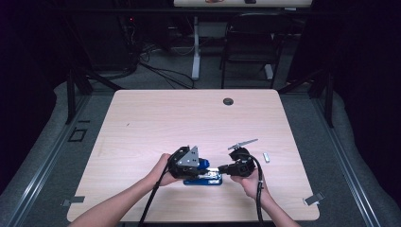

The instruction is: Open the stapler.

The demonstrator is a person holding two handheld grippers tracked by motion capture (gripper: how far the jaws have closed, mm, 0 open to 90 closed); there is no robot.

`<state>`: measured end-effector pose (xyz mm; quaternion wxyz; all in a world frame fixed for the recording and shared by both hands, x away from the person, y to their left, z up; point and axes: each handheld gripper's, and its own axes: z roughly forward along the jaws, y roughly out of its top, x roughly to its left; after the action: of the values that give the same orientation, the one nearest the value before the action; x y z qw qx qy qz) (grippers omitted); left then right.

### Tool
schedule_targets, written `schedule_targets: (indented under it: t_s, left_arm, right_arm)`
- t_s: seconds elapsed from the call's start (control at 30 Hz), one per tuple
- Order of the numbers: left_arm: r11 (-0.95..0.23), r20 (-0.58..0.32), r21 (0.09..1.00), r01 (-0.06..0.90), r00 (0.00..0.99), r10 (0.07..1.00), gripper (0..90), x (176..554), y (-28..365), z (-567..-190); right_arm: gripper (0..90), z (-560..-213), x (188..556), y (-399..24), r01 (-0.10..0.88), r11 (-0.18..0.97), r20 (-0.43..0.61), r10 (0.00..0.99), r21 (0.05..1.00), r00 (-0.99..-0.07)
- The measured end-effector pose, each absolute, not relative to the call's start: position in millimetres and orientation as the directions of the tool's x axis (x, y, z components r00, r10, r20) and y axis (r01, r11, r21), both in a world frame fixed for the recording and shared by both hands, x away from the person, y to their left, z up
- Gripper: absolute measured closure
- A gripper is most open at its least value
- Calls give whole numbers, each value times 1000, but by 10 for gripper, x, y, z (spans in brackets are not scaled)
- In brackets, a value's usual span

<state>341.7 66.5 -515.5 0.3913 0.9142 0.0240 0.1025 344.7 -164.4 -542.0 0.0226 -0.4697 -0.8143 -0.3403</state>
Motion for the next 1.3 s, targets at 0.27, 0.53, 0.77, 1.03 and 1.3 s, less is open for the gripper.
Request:
schedule_targets:
  t_s: [0.27,0.53,0.77,1.03,1.3]
  left_arm:
    - [-690,162,723,-29,978,129,648,3422,686,-5151]
    - [-664,126,747,15,978,165,646,3405,876,-5112]
    - [-650,104,759,34,979,173,647,3408,1005,-5109]
    - [-609,60,791,67,981,186,648,3421,1173,-5146]
    - [-578,32,812,82,982,185,649,3454,1212,-5180]
  right_arm:
    - [874,-5422,3416,-1589,747,394,272,757,535,-594]
    - [875,-5419,3401,-1566,740,401,257,759,541,-599]
    - [876,-5411,3397,-1560,739,408,250,759,536,-601]
    - [875,-5413,3395,-1561,741,404,252,761,537,-598]
    - [873,-5403,3389,-1534,735,413,230,767,538,-600]
